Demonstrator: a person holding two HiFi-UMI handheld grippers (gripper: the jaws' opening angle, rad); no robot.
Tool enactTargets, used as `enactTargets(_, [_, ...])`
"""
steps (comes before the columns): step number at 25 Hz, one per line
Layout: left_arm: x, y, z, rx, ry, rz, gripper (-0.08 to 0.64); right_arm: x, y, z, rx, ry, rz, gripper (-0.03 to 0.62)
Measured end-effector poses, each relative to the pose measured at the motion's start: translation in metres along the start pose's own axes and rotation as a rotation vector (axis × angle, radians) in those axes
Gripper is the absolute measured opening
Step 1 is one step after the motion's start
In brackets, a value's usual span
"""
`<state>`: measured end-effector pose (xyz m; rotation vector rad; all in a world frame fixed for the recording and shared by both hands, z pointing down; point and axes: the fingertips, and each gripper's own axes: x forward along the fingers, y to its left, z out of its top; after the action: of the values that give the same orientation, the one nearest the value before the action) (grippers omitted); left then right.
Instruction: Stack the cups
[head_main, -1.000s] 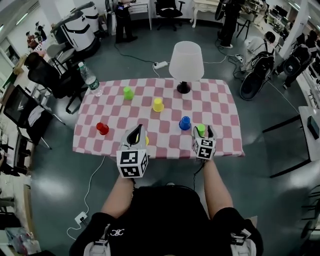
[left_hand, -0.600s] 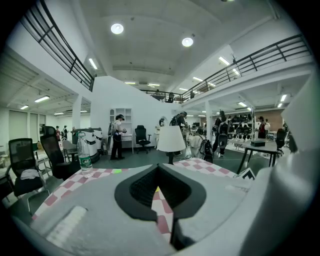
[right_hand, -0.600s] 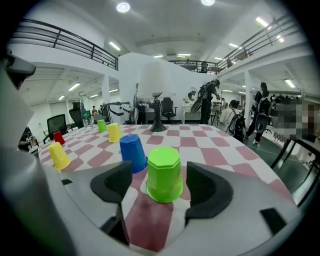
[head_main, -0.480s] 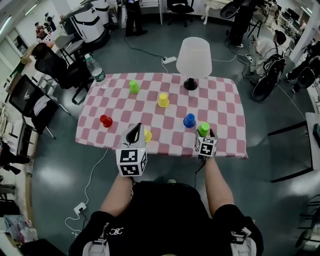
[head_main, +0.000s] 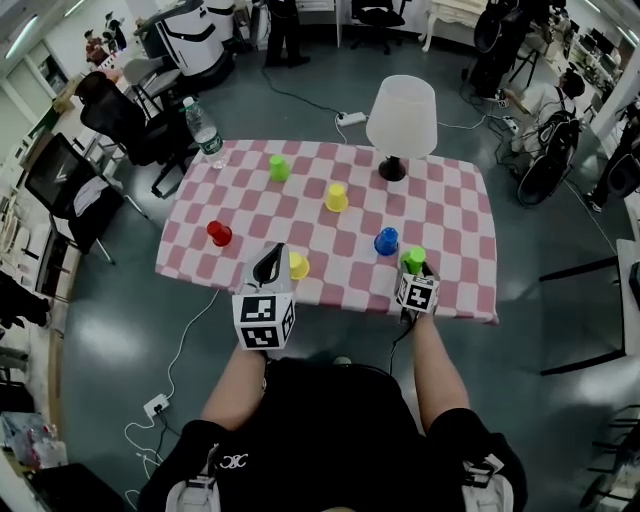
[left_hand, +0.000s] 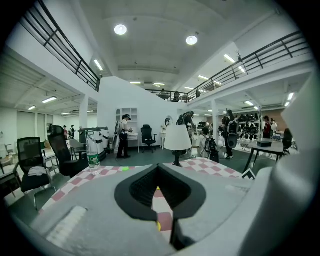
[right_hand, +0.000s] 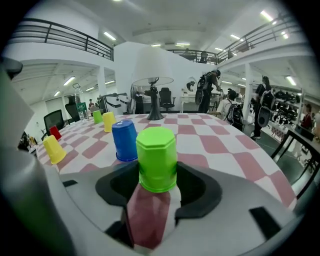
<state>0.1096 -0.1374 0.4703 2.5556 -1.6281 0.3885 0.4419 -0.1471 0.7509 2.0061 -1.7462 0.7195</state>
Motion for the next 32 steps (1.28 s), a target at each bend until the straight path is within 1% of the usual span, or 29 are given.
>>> enactTargets(5, [-0.001, 0.006, -0.002, -0.003, -0.003, 0.015, 0.015, -0.017, 0.007, 0.019, -0.009, -0.029, 0.014, 0.236])
enactTargets(10, [0.001, 0.009, -0.001, -0.017, -0.015, 0.014, 0.015, -0.039, 0.021, 0.053, -0.064, -0.095, 0.028, 0.236])
enactTargets(12, [0.001, 0.009, 0.000, -0.022, -0.020, 0.012, 0.015, -0.050, 0.031, 0.067, -0.084, -0.127, 0.058, 0.236])
enactTargets(15, [-0.001, 0.011, -0.002, -0.032, -0.020, 0.010, 0.015, -0.068, 0.051, 0.083, -0.117, -0.167, 0.126, 0.236])
enactTargets(21, [-0.007, 0.020, -0.008, -0.052, -0.021, 0.017, 0.015, -0.091, 0.090, 0.111, -0.171, -0.241, 0.217, 0.236])
enactTargets(24, [-0.010, 0.030, -0.010, -0.061, -0.021, 0.030, 0.015, -0.094, 0.113, 0.118, -0.203, -0.258, 0.254, 0.236])
enactTargets(27, [-0.014, 0.040, -0.012, -0.068, -0.019, 0.046, 0.015, -0.092, 0.138, 0.116, -0.254, -0.264, 0.280, 0.236])
enactTargets(32, [-0.025, 0.060, -0.019, -0.070, -0.003, 0.086, 0.015, -0.085, 0.173, 0.105, -0.267, -0.246, 0.345, 0.236])
